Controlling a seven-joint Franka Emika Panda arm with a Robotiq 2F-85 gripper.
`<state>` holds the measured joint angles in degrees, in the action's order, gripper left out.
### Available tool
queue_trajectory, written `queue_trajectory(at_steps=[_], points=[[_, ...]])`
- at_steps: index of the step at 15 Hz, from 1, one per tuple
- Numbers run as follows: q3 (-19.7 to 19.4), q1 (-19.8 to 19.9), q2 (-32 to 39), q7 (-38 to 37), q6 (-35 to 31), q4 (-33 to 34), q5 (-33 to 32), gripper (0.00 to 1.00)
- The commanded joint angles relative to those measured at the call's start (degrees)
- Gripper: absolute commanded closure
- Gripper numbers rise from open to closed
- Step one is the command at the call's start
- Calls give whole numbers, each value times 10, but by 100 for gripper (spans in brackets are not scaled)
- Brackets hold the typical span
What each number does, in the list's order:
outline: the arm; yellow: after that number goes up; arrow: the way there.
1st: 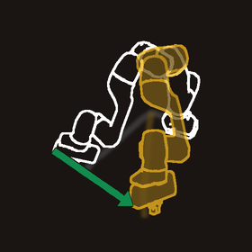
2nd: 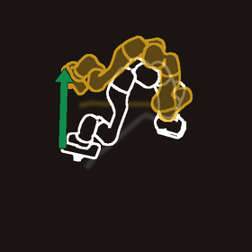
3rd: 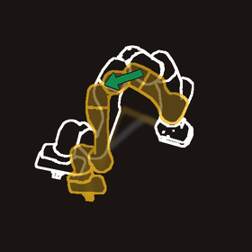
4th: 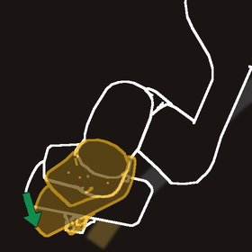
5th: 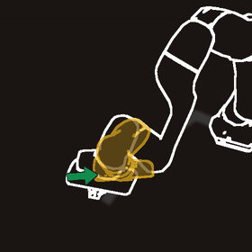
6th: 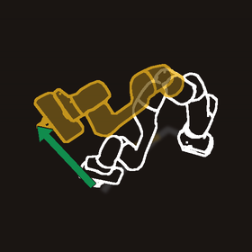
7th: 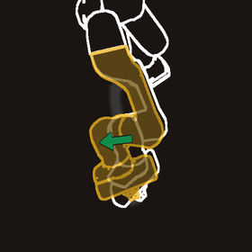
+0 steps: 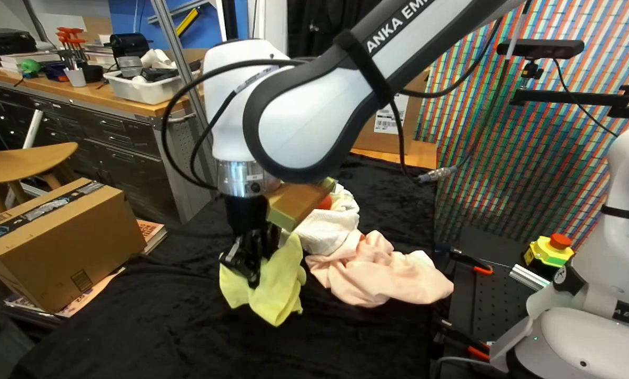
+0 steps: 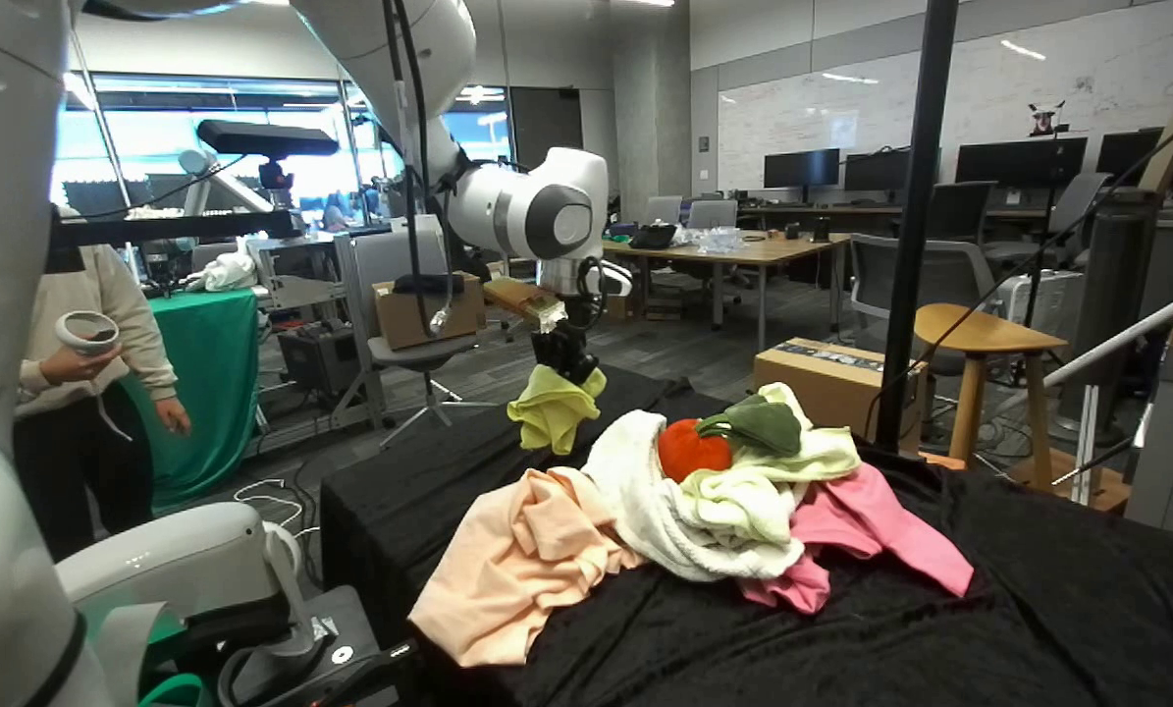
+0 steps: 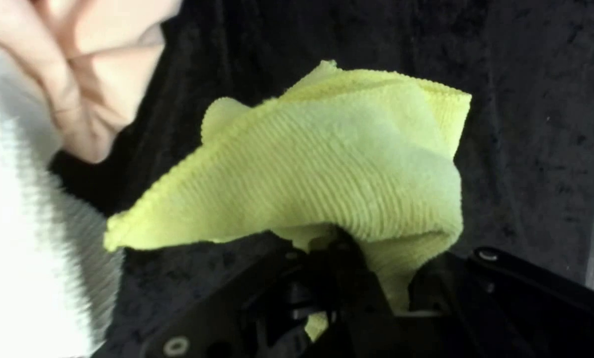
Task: Put all the objects in the center of the table
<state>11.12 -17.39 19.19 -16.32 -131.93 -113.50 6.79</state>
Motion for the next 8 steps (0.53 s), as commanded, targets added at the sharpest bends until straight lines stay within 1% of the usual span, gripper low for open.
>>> queue_trajectory(at_steps=[1,5,8], points=[[-28,31,-78,-1,-11,-42,-16,97],[-71,67,-140,-41,-38,-72,-56,97],[-89,90,-152,-78,-48,-84,-96,97]])
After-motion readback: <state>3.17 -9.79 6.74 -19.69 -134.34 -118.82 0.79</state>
